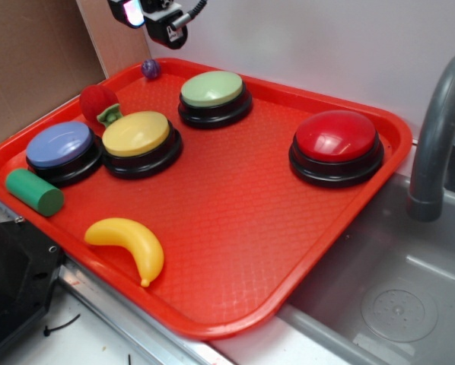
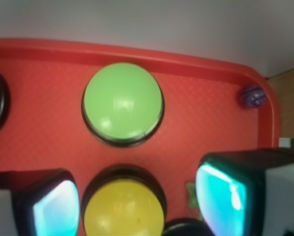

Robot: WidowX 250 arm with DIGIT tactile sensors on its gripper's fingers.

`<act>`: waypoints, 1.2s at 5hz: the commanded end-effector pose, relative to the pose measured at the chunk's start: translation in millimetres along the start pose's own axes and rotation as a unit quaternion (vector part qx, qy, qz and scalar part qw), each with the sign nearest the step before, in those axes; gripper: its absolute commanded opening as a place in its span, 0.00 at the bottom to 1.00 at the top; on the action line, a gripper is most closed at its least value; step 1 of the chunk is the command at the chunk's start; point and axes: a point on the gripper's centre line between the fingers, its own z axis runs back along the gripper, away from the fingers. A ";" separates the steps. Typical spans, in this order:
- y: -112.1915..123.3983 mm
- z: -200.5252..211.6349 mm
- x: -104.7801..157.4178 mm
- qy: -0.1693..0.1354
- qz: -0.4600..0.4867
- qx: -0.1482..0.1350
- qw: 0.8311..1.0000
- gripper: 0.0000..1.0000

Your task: Push the green button.

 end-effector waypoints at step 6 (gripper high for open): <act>0.4 -8.0 13.2 -0.023 -0.018 0.041 0.999 1.00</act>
